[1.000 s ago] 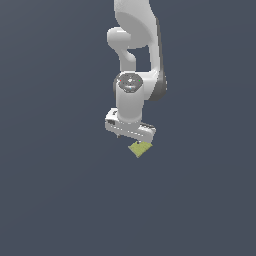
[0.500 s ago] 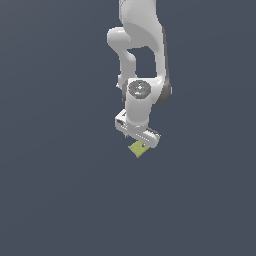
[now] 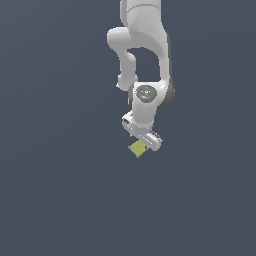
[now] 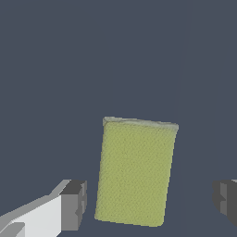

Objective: Pick up the object and move it to a goal position.

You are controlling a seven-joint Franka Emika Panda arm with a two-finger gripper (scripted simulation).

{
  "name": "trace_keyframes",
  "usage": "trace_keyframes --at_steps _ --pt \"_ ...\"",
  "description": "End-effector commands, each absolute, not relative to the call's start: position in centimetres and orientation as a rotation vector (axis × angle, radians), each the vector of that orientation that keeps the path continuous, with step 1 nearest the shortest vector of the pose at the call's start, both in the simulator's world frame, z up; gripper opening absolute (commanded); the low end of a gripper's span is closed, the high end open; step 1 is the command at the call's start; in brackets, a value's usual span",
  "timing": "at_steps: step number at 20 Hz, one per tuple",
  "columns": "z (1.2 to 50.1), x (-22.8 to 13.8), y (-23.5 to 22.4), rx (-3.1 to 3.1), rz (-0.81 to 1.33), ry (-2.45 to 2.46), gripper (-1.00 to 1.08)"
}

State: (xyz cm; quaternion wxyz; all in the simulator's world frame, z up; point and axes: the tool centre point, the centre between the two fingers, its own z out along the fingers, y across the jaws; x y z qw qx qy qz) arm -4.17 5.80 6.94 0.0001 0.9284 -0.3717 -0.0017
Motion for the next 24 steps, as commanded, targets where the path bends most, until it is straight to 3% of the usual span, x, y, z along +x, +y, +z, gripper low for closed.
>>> trace_keyframes --at_steps 1,14,24 --pt "6.6 -4.4 6.1 2.896 -0.003 -1.217 1.00" --pt "5.7 -4.7 6.7 2.869 -0.001 -1.279 1.00" --pt "1.7 -4.8 6.6 2.867 0.000 -1.285 1.00"
